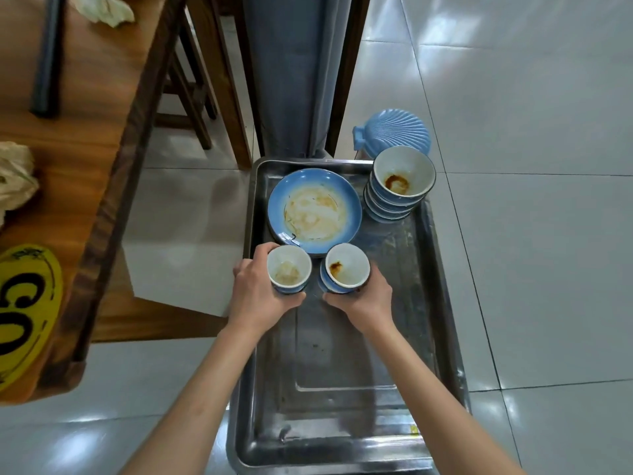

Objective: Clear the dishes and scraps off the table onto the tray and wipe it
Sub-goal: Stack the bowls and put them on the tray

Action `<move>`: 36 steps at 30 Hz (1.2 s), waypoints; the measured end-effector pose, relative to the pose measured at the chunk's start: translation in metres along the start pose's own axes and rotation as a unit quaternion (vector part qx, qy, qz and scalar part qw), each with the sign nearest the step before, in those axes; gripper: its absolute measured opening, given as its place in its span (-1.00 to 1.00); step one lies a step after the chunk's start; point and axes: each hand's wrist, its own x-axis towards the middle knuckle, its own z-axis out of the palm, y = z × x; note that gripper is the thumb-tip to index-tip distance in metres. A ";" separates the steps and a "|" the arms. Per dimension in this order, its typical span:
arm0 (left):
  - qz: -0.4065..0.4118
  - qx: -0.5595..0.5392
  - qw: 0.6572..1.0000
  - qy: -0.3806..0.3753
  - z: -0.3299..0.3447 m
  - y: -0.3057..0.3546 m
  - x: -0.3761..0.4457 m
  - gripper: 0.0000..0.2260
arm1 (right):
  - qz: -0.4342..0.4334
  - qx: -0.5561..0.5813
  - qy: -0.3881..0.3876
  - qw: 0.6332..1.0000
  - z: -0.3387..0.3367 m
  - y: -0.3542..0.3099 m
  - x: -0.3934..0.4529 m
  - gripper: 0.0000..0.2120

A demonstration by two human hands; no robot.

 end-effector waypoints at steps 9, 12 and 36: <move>0.022 0.054 0.998 -0.019 -0.008 0.003 0.000 -0.25 | 0.009 -0.024 -0.049 0.998 0.003 0.002 0.004 -0.32; 0.013 0.073 0.997 -0.037 -0.011 0.005 -0.001 -0.25 | 0.016 -0.024 -0.070 0.997 -0.001 0.001 0.002 -0.33; -0.012 0.094 0.995 -0.025 -0.029 0.016 -0.013 -0.30 | -0.026 -0.054 -0.091 0.994 -0.016 -0.021 -0.006 -0.31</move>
